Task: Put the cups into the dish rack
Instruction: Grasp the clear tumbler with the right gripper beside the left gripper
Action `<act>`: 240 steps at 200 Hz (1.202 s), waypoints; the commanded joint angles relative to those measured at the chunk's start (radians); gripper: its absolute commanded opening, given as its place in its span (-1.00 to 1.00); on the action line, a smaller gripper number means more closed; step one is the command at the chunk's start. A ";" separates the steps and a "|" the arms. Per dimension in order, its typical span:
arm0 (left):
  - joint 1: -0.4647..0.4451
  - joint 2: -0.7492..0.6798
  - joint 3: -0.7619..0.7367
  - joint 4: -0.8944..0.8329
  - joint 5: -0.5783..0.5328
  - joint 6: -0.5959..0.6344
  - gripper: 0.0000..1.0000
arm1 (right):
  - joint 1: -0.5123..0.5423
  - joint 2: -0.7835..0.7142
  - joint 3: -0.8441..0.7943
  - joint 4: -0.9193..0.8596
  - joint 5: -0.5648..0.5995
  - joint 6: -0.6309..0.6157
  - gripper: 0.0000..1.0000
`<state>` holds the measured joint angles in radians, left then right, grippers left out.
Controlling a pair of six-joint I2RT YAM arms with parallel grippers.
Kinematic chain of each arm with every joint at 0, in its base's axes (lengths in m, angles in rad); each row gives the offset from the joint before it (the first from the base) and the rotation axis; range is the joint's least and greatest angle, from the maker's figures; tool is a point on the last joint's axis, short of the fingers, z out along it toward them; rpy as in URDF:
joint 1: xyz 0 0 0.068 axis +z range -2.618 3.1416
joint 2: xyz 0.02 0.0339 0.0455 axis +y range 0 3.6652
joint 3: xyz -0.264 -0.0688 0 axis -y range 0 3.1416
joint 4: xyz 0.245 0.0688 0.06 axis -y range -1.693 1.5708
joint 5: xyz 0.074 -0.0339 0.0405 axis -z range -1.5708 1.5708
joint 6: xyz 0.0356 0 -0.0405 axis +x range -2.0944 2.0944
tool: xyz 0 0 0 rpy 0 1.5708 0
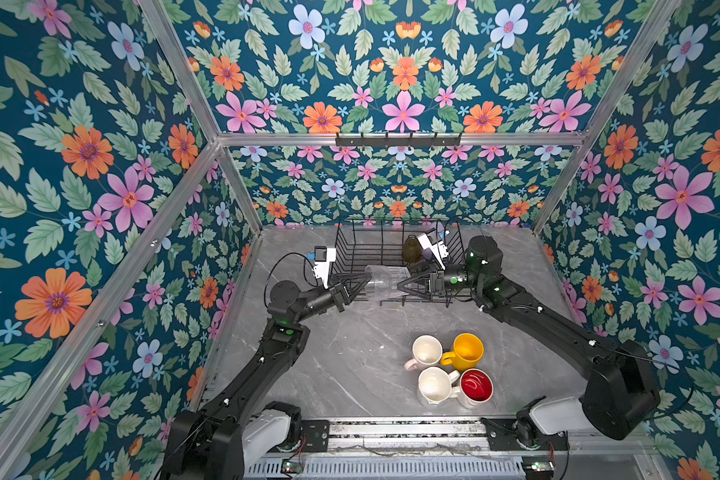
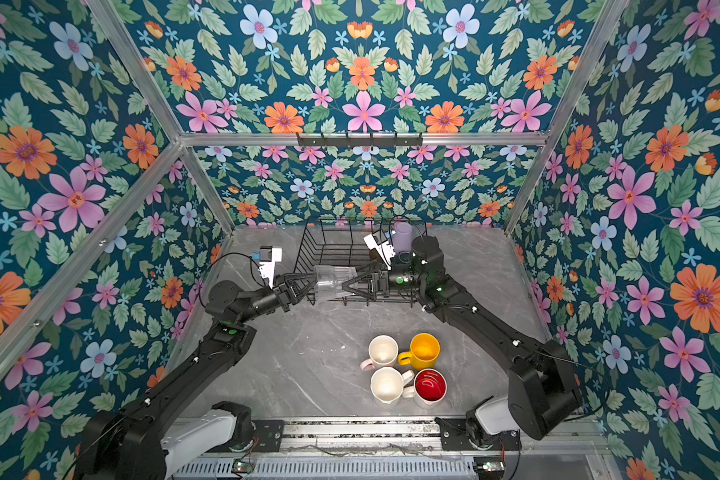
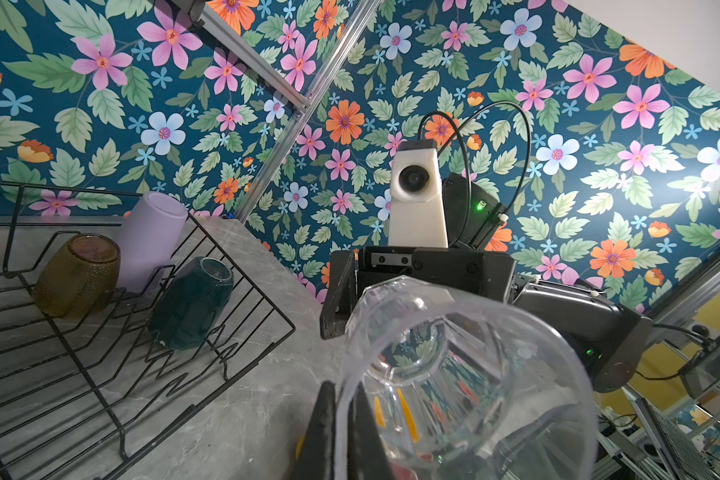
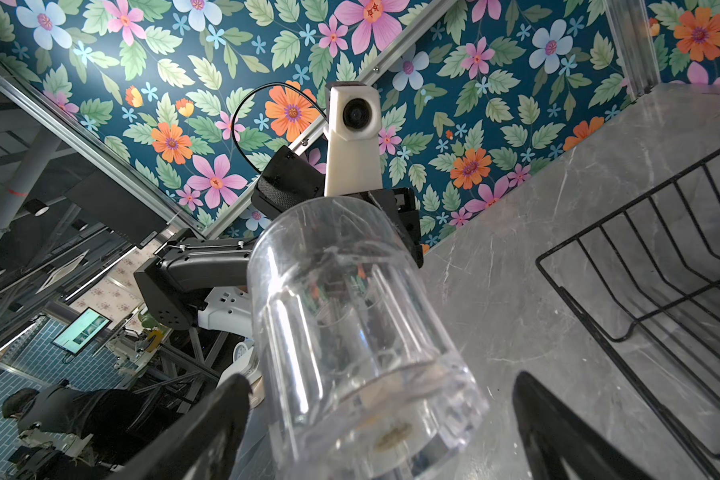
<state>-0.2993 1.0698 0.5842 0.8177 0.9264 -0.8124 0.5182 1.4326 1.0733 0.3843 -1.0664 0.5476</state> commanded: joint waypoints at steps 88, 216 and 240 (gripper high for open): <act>0.000 0.013 0.008 0.104 0.018 -0.039 -1.00 | 0.033 0.054 0.023 0.109 -0.024 0.084 0.86; 0.000 0.036 0.019 0.136 0.017 -0.060 -1.00 | 0.049 0.085 0.036 0.086 -0.004 0.084 0.70; 0.001 0.032 0.016 0.135 0.017 -0.060 -1.00 | 0.049 0.095 0.041 0.083 0.002 0.087 0.57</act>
<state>-0.2970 1.1080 0.5907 0.8650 0.9314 -0.8612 0.5663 1.5166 1.1076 0.4770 -1.1049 0.6353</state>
